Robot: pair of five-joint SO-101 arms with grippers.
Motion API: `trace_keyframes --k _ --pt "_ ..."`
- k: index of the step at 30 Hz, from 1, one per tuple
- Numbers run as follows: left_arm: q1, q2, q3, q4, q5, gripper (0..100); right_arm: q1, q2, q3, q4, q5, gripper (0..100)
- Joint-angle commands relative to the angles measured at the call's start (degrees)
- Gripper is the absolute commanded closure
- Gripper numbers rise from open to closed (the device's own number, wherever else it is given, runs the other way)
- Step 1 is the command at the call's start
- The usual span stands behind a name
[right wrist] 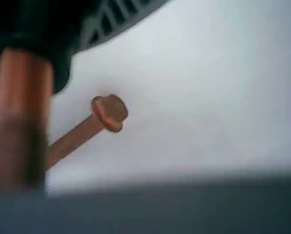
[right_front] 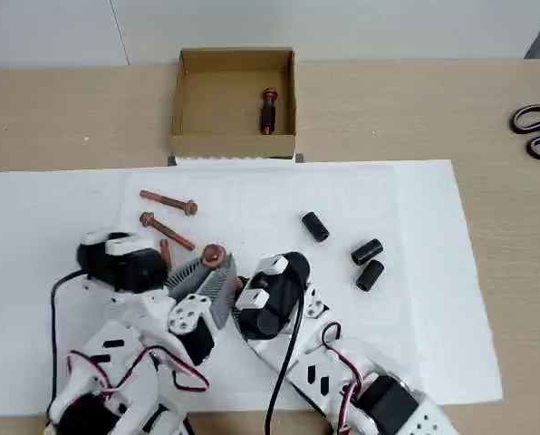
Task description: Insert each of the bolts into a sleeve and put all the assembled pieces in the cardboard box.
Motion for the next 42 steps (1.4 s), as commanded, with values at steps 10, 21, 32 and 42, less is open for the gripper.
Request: trace_keyframes --k 10,21,32,42 --pt "5.1 -0.3 2.5 4.1 -6.0 100 0.1 -0.7 -3.5 -1.9 3.2 99.5" --pt "4.7 -0.6 7.1 3.7 -9.6 100 0.1 -0.6 -5.6 -1.4 3.5 99.5" --pt "4.6 -0.6 7.3 2.9 -9.2 81 0.2 -0.2 -5.3 -1.4 3.5 99.5" --pt "3.6 -0.6 6.8 2.9 -9.8 81 0.2 -0.2 -4.0 -1.3 3.3 99.5"
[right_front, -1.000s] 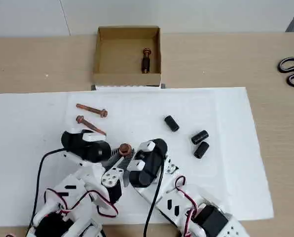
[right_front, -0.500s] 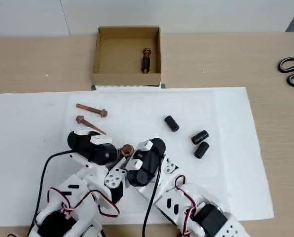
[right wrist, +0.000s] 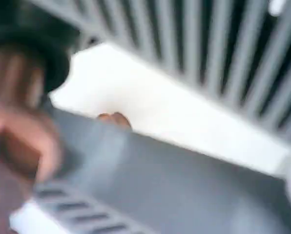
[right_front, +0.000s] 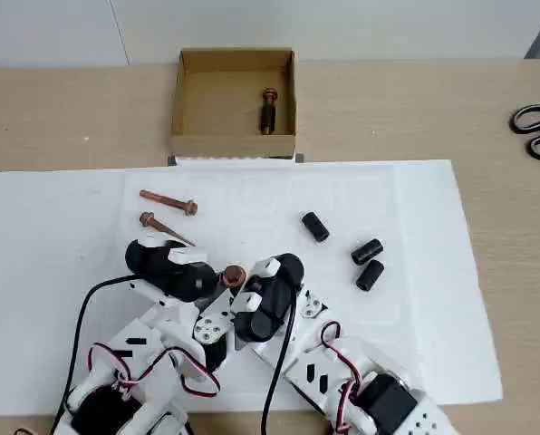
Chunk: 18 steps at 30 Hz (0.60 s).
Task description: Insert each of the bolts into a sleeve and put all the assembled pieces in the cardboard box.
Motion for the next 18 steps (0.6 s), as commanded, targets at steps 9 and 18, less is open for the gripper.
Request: trace_keyframes --k 9,18 --pt "-7.7 0.4 -5.0 0.3 -5.7 81 0.2 -0.6 -2.5 -1.5 0.5 99.5" --pt "-7.5 0.4 -11.3 0.3 -4.2 81 0.2 -0.7 -1.4 -1.5 0.5 99.5"
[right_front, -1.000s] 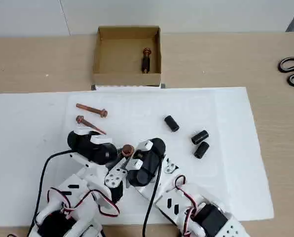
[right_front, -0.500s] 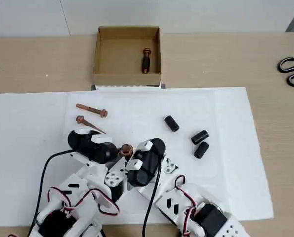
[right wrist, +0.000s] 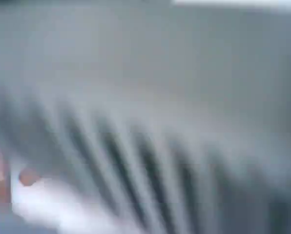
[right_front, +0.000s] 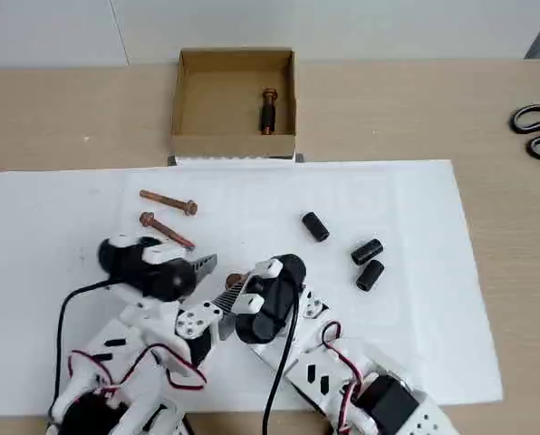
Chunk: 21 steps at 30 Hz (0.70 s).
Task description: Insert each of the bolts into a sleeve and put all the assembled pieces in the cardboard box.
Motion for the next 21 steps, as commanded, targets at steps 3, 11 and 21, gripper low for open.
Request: trace_keyframes --k 3,11,21 --pt "-0.7 -0.2 -7.1 -0.3 0.3 85 0.4 -0.4 -1.2 -1.5 0.4 99.5" --pt "-14.1 -0.4 -5.0 1.1 -0.4 99 7.2 -0.7 -1.6 -0.8 0.5 99.5" --pt "-28.0 -0.5 17.5 -5.2 -5.5 99 19.2 -0.7 -1.5 6.6 0.3 99.5"
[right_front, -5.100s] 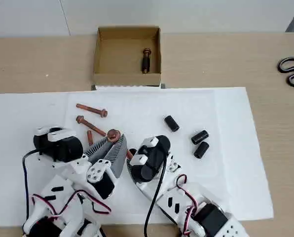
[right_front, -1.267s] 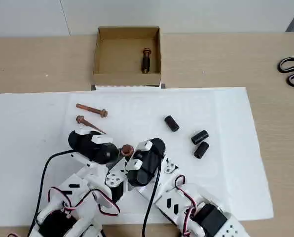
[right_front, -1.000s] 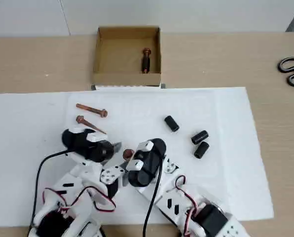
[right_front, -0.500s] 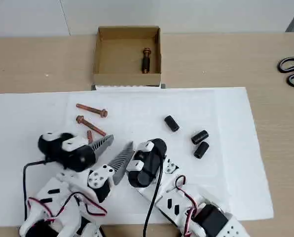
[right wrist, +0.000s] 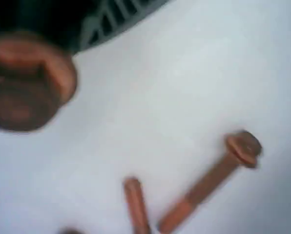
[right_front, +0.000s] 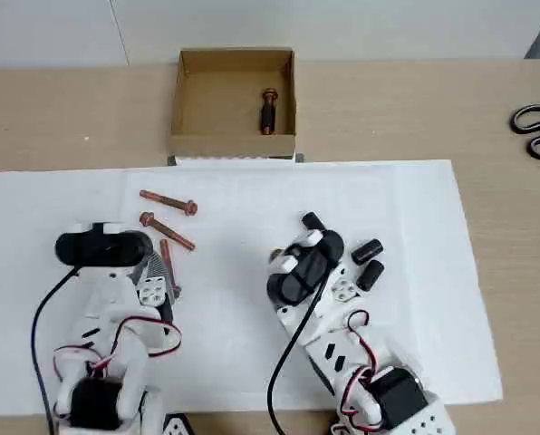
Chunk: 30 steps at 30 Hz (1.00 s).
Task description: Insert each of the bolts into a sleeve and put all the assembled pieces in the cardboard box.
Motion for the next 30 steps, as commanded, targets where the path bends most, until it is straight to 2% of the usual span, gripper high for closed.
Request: trace_keyframes --k 1,3,6,9,16,22,30 --pt "-1.2 -0.5 6.5 -5.3 -0.4 99 5.1 -0.7 -1.9 1.5 0.3 99.5" --pt "-1.1 -0.5 10.0 -7.7 -0.4 99 9.4 -0.2 -4.7 2.8 -0.5 99.5" --pt "-1.5 -0.5 11.5 -9.1 -0.4 99 16.7 -0.2 -7.8 7.1 -6.8 99.5" --pt "-1.4 -0.5 11.4 -9.1 -0.4 99 20.4 -0.2 -9.1 10.7 -9.1 99.5" --pt "-1.5 -0.5 11.2 -9.1 -0.4 99 20.7 4.4 -15.7 8.1 -9.2 99.5" --pt "-1.1 -0.4 11.1 -9.1 -0.4 99 20.6 23.5 -30.2 8.0 -17.7 99.5" --pt "-1.1 -0.4 11.1 -9.1 -0.4 99 20.7 44.6 -43.8 7.8 -18.0 99.5"
